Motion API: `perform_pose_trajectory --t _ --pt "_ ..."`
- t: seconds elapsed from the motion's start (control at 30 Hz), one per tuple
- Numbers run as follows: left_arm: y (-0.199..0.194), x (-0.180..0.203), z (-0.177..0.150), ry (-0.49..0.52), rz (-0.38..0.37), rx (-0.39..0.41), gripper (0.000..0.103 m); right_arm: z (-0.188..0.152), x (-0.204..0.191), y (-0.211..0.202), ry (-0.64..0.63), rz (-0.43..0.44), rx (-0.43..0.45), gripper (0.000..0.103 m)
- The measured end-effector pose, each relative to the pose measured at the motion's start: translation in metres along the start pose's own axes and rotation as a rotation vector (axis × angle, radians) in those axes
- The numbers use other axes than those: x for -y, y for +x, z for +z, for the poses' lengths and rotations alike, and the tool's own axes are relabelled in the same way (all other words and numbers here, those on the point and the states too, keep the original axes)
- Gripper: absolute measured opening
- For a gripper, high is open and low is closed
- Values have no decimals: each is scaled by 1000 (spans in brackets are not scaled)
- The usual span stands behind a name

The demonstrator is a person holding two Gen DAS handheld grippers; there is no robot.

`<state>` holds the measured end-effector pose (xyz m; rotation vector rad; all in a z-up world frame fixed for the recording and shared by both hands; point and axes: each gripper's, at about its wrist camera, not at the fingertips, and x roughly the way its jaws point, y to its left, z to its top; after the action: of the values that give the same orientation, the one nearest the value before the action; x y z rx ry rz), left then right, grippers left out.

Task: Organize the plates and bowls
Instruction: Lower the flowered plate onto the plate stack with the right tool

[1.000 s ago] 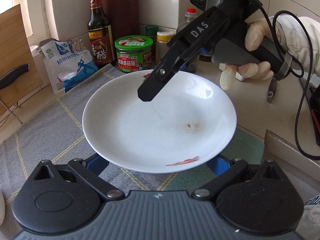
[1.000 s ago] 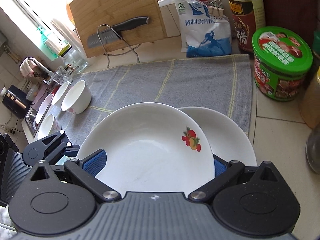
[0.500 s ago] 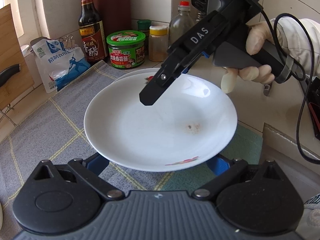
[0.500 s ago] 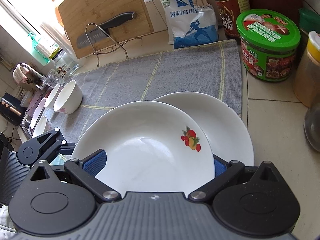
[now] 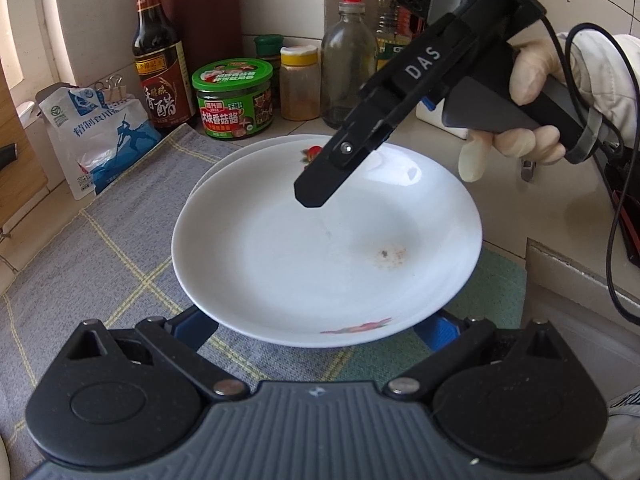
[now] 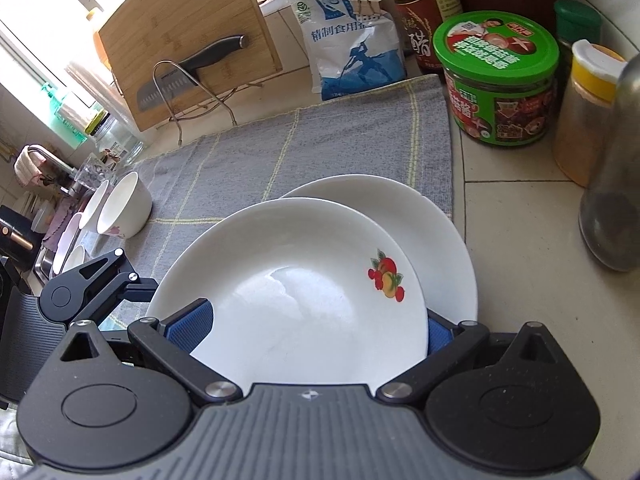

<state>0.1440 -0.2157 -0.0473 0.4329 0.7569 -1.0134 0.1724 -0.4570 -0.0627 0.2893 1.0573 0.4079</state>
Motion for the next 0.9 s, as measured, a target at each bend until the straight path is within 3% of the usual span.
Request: perform_pose_trajectory --t 0.57,0.9 --pt "14 -14 2 -7 -21 0 102 -12 1 -20 43 -46 29 103" --pt "14 -14 1 11 -19 11 102 -15 -13 -30 42 -115 40 103"
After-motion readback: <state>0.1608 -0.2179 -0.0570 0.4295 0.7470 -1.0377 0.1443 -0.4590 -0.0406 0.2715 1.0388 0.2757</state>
